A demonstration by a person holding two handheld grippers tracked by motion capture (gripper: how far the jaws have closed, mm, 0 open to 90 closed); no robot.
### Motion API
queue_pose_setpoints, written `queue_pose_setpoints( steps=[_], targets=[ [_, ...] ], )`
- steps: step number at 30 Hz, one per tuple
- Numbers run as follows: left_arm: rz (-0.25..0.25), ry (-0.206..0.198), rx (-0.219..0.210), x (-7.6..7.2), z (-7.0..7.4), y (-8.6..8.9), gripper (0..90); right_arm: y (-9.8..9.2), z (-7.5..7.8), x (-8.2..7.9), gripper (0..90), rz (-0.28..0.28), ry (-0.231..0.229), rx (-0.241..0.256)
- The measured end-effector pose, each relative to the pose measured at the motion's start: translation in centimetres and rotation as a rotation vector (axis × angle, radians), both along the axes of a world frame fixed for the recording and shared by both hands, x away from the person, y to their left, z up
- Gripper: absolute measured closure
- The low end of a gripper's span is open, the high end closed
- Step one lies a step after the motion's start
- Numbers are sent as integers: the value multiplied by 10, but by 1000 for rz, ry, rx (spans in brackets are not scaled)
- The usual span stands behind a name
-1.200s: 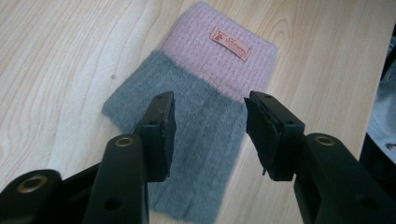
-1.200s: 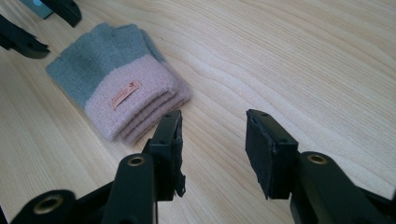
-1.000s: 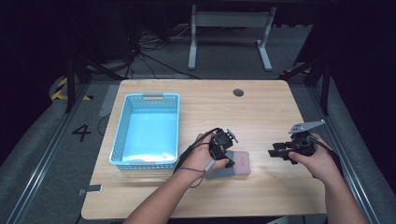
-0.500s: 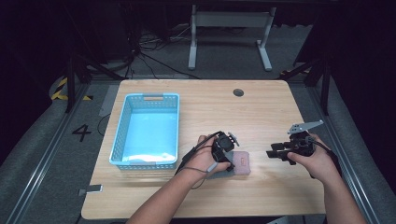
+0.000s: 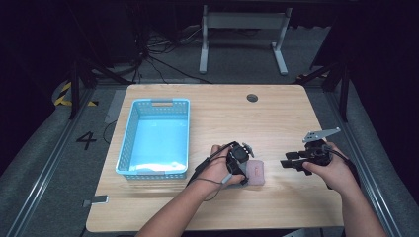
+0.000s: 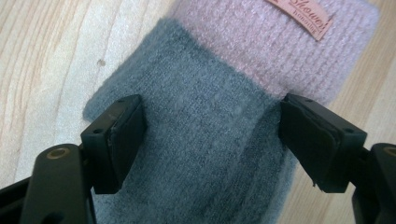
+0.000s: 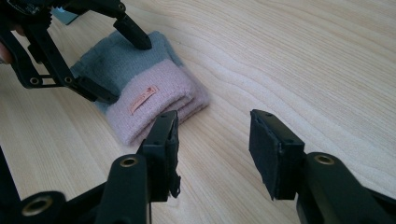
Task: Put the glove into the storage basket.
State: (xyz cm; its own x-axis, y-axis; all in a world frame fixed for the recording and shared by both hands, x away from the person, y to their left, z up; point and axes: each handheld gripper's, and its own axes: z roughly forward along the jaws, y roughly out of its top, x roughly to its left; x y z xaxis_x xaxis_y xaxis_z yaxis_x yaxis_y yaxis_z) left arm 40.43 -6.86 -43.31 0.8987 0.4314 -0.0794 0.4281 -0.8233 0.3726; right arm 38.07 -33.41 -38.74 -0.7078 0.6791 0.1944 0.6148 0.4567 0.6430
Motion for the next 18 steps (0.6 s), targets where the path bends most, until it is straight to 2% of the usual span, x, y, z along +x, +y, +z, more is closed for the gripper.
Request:
queue_pose_setpoints(
  steps=[9,13,18],
  targets=[
    [31,-5,40,-3,2,-5,313,1,0,0,526,-2,-3,-4],
    [32,4,50,-8,4,-8,460,0,0,-1,524,-6,-7,2],
    [36,14,42,-11,5,-9,592,0,1,-1,523,-6,-8,2]
  ],
)
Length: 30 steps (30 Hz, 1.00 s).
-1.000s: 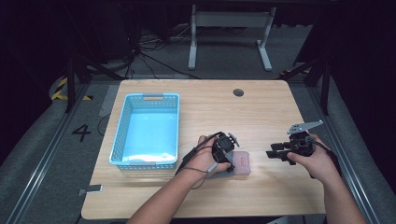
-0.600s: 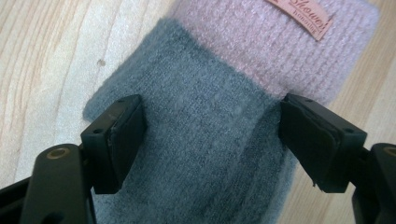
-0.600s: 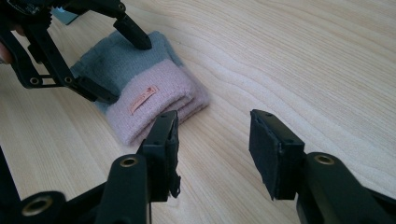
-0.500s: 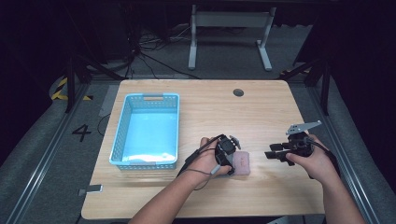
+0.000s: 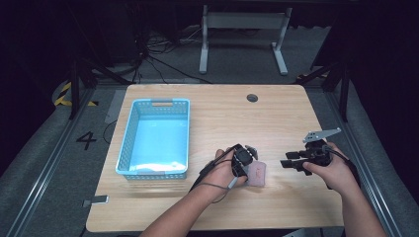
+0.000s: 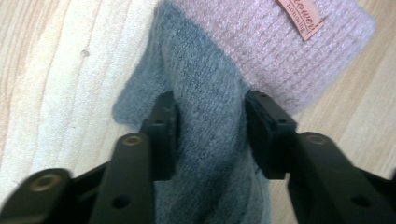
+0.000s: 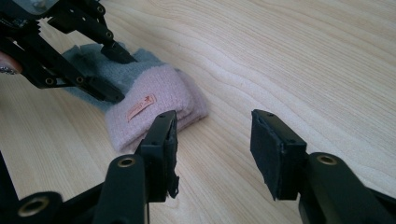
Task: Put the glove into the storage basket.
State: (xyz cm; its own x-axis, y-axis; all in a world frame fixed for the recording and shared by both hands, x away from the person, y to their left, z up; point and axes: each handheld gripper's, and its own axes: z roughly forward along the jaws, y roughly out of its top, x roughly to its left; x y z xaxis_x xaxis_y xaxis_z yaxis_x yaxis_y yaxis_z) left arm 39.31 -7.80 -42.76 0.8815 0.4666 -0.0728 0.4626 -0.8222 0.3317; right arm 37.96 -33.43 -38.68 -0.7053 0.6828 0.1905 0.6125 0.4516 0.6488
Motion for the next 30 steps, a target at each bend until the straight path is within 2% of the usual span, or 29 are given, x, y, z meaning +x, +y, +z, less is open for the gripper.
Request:
queue_pose_setpoints(
  steps=[8,16,22,30],
  targets=[
    [-9,12,-10,1,1,0,669,-1,-1,1,519,-5,1,-4],
    [-18,31,-37,2,9,4,688,-4,-2,2,519,-18,2,-2],
    [-25,28,-50,-1,24,10,689,-4,-2,2,518,-25,0,-1],
    [-19,-1,-87,-2,49,21,687,-5,-3,2,516,-32,3,-1]
  ],
)
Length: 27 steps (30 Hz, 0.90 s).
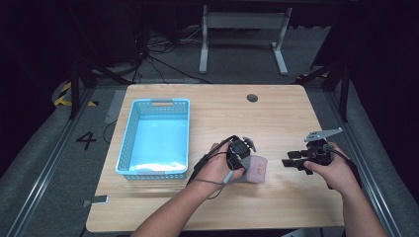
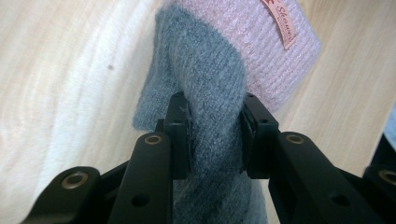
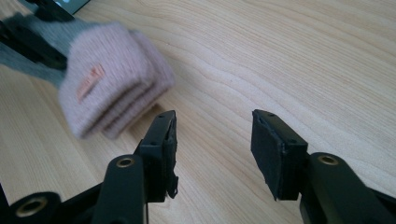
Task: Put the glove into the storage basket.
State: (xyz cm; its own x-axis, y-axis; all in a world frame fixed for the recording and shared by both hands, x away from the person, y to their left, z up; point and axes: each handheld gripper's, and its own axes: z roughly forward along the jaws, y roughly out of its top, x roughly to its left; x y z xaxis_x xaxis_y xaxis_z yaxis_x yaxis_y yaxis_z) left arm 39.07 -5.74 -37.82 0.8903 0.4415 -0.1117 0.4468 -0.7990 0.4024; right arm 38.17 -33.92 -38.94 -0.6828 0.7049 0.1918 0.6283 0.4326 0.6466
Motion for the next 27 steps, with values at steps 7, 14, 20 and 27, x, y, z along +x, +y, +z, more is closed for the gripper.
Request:
queue_pose_setpoints(
  steps=[7,14,20,27],
  targets=[
    [9,-12,-24,-1,19,9,687,0,-2,1,514,-5,5,-8],
    [8,-15,-37,1,26,15,687,-1,-3,1,513,-5,7,-12],
    [18,-30,-49,1,40,26,686,0,-5,2,513,-3,11,-12],
    [39,-49,-62,1,56,46,685,3,-5,6,512,4,14,-12]
  ],
)
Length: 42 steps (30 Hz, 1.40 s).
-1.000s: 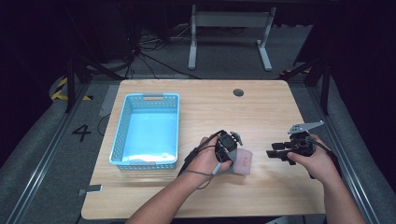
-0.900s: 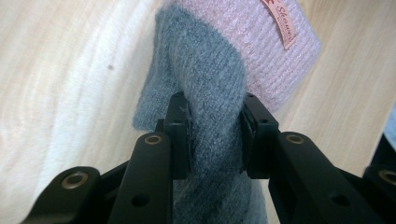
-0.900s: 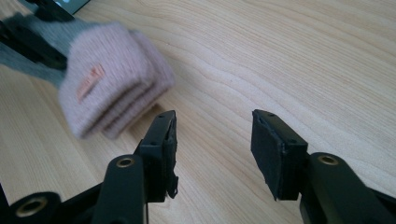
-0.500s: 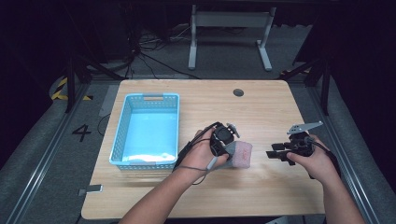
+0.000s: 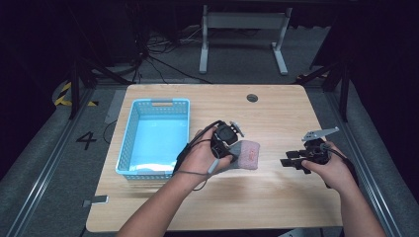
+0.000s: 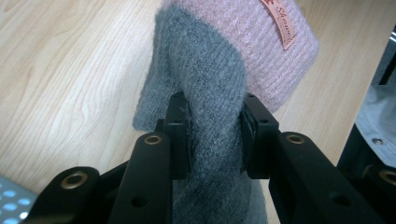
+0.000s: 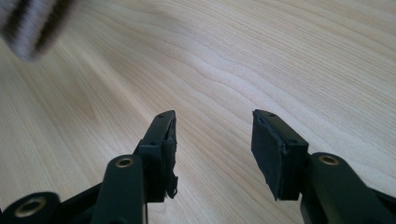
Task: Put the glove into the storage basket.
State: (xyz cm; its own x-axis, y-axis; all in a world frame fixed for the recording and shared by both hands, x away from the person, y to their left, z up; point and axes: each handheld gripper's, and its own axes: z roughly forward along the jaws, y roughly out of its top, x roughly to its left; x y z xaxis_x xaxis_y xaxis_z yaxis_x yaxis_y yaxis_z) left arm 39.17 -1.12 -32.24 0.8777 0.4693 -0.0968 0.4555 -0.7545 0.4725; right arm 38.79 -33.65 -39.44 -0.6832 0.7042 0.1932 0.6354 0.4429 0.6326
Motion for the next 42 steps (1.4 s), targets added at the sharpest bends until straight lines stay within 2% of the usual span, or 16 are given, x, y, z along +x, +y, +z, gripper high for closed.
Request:
queue_pose_setpoints(
  steps=[3,8,14,27,35,39,42],
  targets=[
    [6,-6,-3,1,5,10,685,4,-1,3,512,7,2,-1],
    [51,-26,3,0,13,32,685,9,0,8,511,24,-1,-4],
    [98,-41,-14,0,21,56,684,15,-3,15,509,33,2,-25],
    [222,-61,-38,6,28,114,684,30,-5,25,505,73,12,-32],
    [247,-73,-36,10,33,141,684,31,-7,24,503,73,18,-30],
    [251,-75,-26,16,33,153,684,29,-9,23,502,68,21,-35],
    [280,-77,-26,23,32,162,684,28,-9,22,502,63,23,-31]
  ],
)
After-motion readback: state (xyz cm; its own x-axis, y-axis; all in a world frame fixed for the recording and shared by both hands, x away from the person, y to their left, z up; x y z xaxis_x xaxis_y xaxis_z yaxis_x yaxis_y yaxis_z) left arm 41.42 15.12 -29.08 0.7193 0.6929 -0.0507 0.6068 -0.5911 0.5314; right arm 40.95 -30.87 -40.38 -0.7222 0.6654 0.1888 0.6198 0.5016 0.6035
